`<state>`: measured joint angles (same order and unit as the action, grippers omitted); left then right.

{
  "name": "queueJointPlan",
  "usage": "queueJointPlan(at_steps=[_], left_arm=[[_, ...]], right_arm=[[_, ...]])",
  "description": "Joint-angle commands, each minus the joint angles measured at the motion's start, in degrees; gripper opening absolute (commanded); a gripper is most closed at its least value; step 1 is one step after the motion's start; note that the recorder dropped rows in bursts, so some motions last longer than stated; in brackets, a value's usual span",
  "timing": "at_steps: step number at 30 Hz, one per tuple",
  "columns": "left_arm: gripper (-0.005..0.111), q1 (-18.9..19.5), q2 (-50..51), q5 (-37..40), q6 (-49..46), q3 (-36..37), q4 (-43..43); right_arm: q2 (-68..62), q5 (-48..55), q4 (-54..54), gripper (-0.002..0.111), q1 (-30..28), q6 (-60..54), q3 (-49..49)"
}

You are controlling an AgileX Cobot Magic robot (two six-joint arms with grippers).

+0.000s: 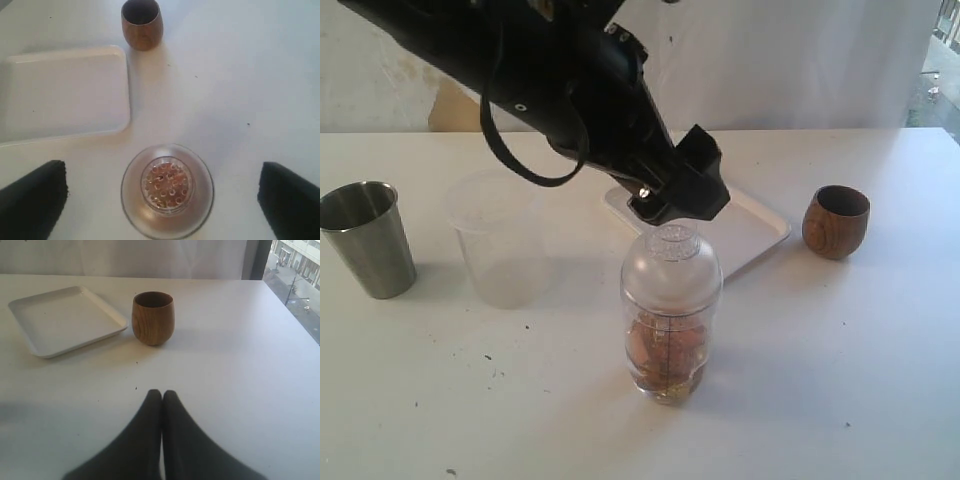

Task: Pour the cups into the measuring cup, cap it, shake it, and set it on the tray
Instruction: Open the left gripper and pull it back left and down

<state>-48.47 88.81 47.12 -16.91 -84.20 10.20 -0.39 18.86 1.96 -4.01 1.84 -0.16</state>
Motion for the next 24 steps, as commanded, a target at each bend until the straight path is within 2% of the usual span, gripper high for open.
queueJointPlan(at_steps=[1,5,8,10,12,15,19,22,24], left_arm=[[0.105,-0.3,-2.4,-2.7,-0.2,0.2,4.8],[0.105,-0.3,-7.7,-16.9,-13.3,10.0,19.3],[0.105,-0.3,-15.4,-34.5,-32.2,25.7,38.7],[0.105,-0.3,-19.0,-42.0,-42.1,34.4,48.2],[0.105,-0.3,-21.0,-42.7,-48.1,40.2,48.8],[0.105,-0.3,-21.4,-42.9,-49.4,44.4,48.9],[0.105,-0.3,-21.4,-48.8,-49.9,48.1,48.9],[0.105,-0.3,-22.7,-53.0,-49.6,48.1,47.1],[0.105,-0.3,-25.0,-56.2,-44.4,48.2,42.6]], right_arm=[[0.4,-0.4,0.1,0.000,0.3,-0.5,0.2],[0.4,-0.4,0.1,0.000,0.3,-0.5,0.2],[0.4,-0.4,0.2,0.000,0.3,-0.6,0.2],[0.4,-0.4,0.2,0.000,0.3,-0.6,0.2],[0.4,-0.4,0.2,0.000,0.3,-0.6,0.2],[0.4,-0.4,0.2,0.000,0.3,-0.6,0.2],[0.4,-0.4,0.2,0.000,0.3,-0.6,0.2],[0.4,-0.4,0.2,0.000,0.3,-0.6,0.2],[0.4,-0.4,0.2,0.000,0.3,-0.6,0.2]])
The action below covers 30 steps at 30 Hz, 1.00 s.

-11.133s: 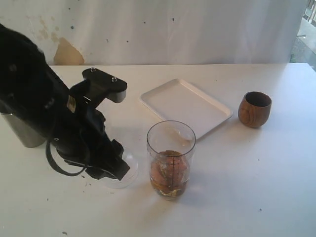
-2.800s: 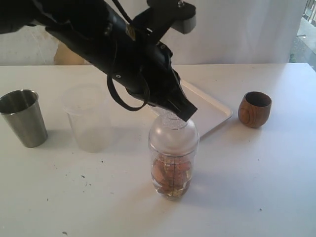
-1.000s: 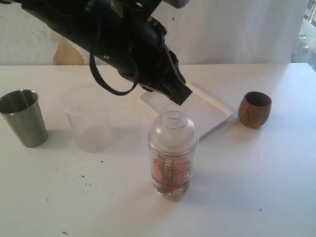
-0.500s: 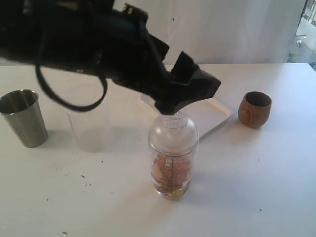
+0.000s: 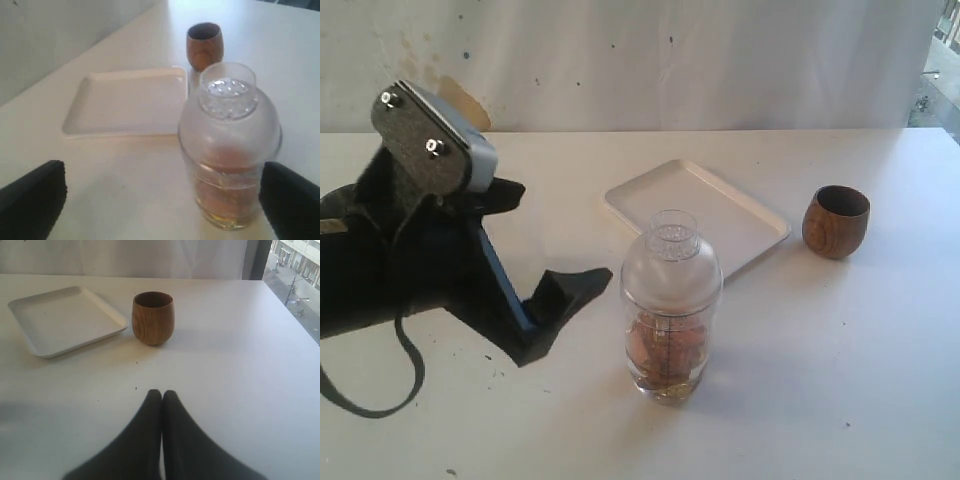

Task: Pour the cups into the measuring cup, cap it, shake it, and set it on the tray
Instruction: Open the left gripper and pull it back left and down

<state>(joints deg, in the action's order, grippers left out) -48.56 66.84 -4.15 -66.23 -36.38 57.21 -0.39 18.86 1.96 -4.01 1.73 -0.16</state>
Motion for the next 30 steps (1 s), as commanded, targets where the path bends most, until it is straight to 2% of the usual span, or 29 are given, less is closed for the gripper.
queueJointPlan(at_steps=[1,3,5,7,9,11,13,16,19,24,30], left_arm=[[0.105,-0.2,-4.0,-6.3,8.2,0.4,-7.0],[0.105,-0.2,-5.6,-10.7,16.5,0.9,-13.8],[0.105,-0.2,-7.1,-18.3,33.6,3.2,-25.3],[0.105,-0.2,-7.6,-31.3,54.9,8.0,-39.7],[0.105,-0.1,-7.0,-43.1,64.3,12.3,-52.1],[0.105,-0.1,-6.0,-45.9,69.5,14.4,-59.8],[0.105,-0.1,-5.0,-41.5,75.8,15.1,-65.4],[0.105,-0.1,-3.8,-36.0,77.0,16.0,-69.4],[0.105,-0.1,-3.4,-38.5,77.9,18.8,-69.2],[0.105,-0.1,-2.5,-41.2,75.1,23.4,-60.3],[0.105,-0.1,6.9,-41.9,77.3,22.5,-67.6]], right_arm=[[0.4,-0.4,0.2,0.000,0.3,-0.5,0.2],[0.4,-0.4,0.2,0.000,0.3,-0.5,0.2],[0.4,-0.4,0.2,0.000,0.3,-0.5,0.2],[0.4,-0.4,0.2,0.000,0.3,-0.3,0.2],[0.4,-0.4,0.2,0.000,0.3,0.6,0.2],[0.4,-0.4,0.2,0.000,0.3,0.5,0.2],[0.4,-0.4,0.2,0.000,0.3,0.5,0.2],[0.4,-0.4,0.2,0.000,0.3,0.5,0.2],[0.4,-0.4,0.2,0.000,0.3,0.5,0.2],[0.4,-0.4,0.2,0.000,0.3,0.5,0.2],[0.4,-0.4,0.2,0.000,0.3,0.5,0.2]])
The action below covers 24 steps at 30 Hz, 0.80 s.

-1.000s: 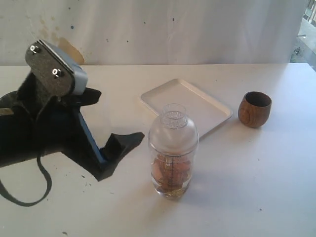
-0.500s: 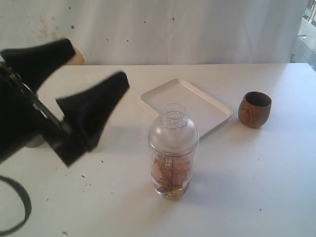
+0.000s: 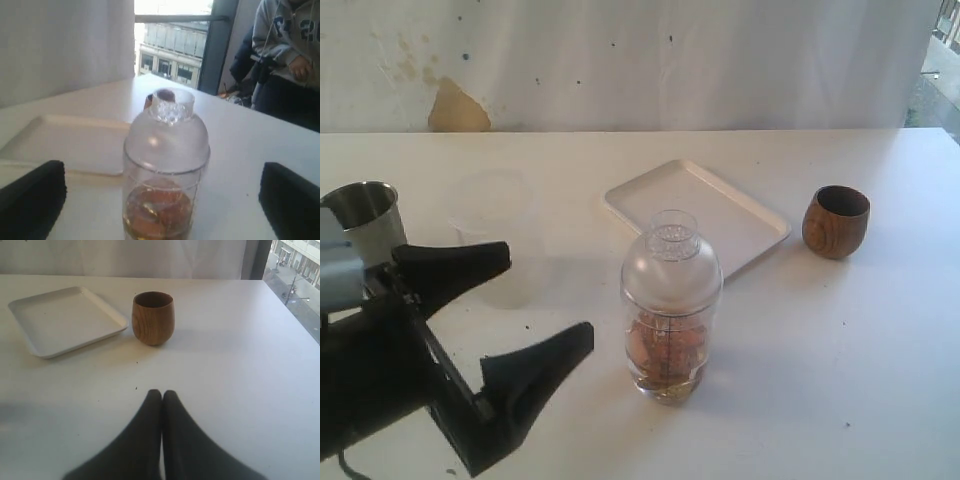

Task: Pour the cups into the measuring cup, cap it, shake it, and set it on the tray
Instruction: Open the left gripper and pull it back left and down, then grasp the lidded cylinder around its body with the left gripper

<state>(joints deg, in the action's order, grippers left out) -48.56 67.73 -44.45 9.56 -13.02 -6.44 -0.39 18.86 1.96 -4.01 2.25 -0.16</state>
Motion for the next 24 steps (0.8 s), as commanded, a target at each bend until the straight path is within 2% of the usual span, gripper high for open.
queueJointPlan(at_steps=[1,7,12,24], left_arm=[[0.105,-0.1,7.9,-1.7,1.6,-1.3,-4.3],[0.105,-0.1,20.6,-7.6,3.5,-5.7,-7.0],[0.105,-0.1,27.4,-11.4,3.7,-8.9,-5.8],[0.105,-0.1,35.7,-10.9,1.4,-17.4,-8.9]], right_arm=[[0.4,-0.4,0.2,0.000,0.3,-0.1,0.2],[0.4,-0.4,0.2,0.000,0.3,-0.1,0.2],[0.4,-0.4,0.0,0.000,0.3,-0.1,0.2],[0.4,-0.4,0.0,0.000,0.3,-0.1,0.2]])
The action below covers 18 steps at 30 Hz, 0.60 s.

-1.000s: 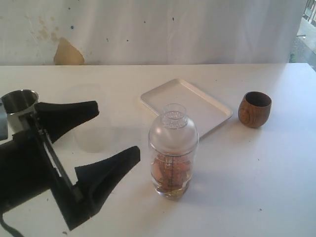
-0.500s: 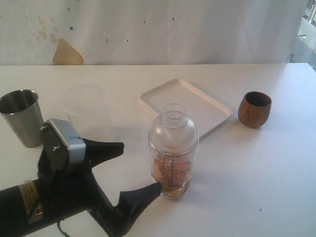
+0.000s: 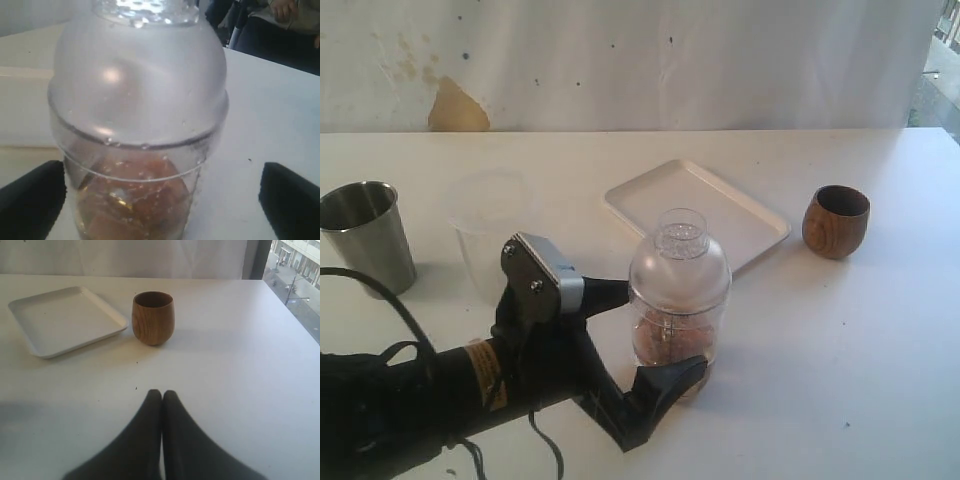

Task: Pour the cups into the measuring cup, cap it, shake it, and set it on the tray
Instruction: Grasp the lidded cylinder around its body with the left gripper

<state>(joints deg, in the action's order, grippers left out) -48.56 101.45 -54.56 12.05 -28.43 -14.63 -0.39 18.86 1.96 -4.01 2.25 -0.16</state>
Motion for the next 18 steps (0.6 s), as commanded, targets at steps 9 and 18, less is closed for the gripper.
queueJointPlan(at_steps=[9,18], left_arm=[[0.105,-0.1,3.1,-0.8,-7.0,-2.8,1.9],[0.105,-0.1,4.4,5.1,-4.6,-8.7,1.4]], right_arm=[[0.4,-0.4,0.2,0.000,0.3,-0.1,0.2],[0.4,-0.4,0.2,0.000,0.3,-0.1,0.2]])
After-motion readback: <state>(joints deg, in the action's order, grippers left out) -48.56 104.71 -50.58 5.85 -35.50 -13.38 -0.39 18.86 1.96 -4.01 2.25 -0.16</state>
